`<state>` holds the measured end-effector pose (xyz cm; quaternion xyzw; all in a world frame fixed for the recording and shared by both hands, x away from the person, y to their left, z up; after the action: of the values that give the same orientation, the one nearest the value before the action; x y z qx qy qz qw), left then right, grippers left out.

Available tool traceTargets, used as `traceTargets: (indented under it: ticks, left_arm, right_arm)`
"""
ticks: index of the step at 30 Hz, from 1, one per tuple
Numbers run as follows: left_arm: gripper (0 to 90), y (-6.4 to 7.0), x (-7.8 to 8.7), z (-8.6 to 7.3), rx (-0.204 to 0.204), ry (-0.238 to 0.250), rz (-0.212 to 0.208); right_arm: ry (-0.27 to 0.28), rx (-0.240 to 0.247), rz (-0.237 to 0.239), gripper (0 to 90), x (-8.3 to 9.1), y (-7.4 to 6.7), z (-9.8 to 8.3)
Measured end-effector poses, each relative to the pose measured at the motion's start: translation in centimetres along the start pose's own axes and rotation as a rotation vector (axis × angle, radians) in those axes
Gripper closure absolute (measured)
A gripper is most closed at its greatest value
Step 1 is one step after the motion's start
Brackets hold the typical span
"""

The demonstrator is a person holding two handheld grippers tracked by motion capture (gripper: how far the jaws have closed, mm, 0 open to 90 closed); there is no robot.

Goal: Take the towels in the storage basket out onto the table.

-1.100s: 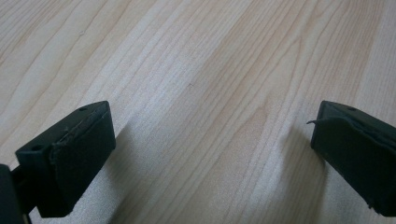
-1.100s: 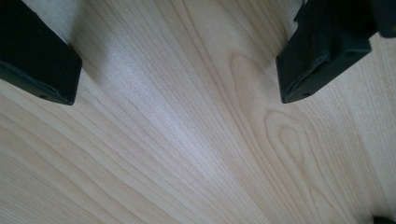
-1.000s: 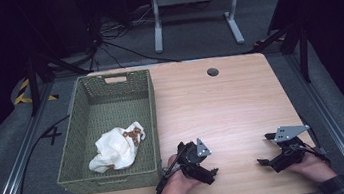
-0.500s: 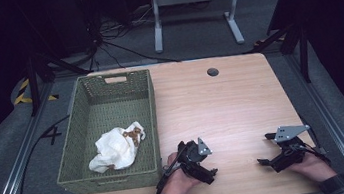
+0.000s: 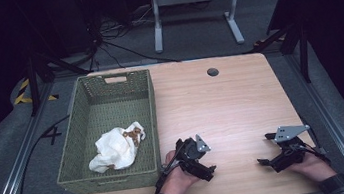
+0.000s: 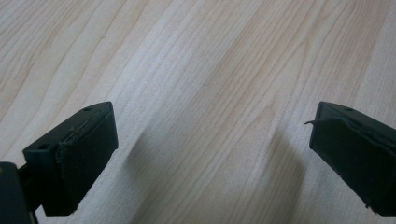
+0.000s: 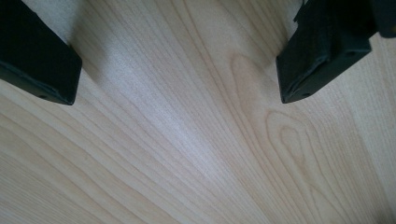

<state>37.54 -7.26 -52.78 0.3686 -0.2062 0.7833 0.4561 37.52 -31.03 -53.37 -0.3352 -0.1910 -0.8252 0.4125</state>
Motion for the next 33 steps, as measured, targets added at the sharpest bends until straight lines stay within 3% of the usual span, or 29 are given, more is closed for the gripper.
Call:
traceTargets:
  ticks: [14, 22, 33]
  left_arm:
    - [1.8, -0.3, 0.8, 1.0, 0.043, 0.044, -0.017]
    - [2.4, -0.6, 1.7, 1.9, 0.036, 0.058, -0.002]
    - [2.3, -0.8, 2.5, 2.6, 0.054, 0.070, -0.018]
  right_arm:
    - [-0.001, -0.001, 0.000, 0.3, 0.0, 0.1, 0.0]
    - [-0.001, -0.001, 0.000, 0.3, 0.0, 0.1, 0.0]
    - [-0.001, -0.001, 0.000, 0.3, 0.0, 0.1, 0.0]
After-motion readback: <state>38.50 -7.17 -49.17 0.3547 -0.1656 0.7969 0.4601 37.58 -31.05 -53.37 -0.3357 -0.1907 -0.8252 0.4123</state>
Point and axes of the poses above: each handheld gripper's, and its own axes: x roughly backward along the jaws, z roughly out of its top, y roughly to its right, the point moved 9 cm from there along -x, roughly forward along the jaws, and after that the axes turned 1 degree about x, right-handed, at the moved point
